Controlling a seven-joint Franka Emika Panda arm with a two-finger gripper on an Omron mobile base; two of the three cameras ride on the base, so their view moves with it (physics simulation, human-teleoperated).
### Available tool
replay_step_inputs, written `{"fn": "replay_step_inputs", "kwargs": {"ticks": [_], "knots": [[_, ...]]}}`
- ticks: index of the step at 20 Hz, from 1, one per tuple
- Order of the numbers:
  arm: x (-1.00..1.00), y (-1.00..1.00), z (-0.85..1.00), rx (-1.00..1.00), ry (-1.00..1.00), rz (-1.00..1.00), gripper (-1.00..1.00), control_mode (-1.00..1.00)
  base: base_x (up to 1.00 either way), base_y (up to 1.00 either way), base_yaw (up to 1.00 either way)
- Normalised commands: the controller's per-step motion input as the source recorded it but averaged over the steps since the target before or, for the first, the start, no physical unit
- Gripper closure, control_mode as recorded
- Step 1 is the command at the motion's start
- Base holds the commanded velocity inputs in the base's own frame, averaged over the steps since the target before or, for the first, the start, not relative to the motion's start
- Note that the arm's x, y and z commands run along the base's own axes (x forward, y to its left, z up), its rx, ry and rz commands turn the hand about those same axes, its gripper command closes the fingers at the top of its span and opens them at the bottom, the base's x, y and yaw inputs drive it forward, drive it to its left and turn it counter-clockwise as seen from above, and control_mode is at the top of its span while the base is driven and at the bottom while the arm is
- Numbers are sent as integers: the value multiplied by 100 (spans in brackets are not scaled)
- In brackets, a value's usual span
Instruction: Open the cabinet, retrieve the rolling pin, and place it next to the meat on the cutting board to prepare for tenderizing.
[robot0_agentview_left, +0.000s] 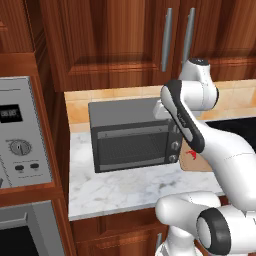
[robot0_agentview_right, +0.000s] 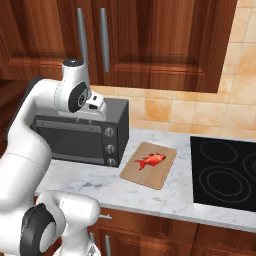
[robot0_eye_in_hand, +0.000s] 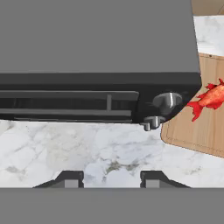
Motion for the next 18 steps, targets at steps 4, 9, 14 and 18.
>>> {"fn": "replay_step_inputs", "kwargs": {"ticks": [4,9,14,18], "knots": [[-12,0,0,0,-13,0,-100,-100,0,0,0],[-44,-3,13,0,-22,0,-100,-100,0,0,0],[-42,-14,35,-3,-32,0,-100,-100,0,0,0],[-29,-22,44,-3,-32,0,-100,-100,0,0,0]]}}
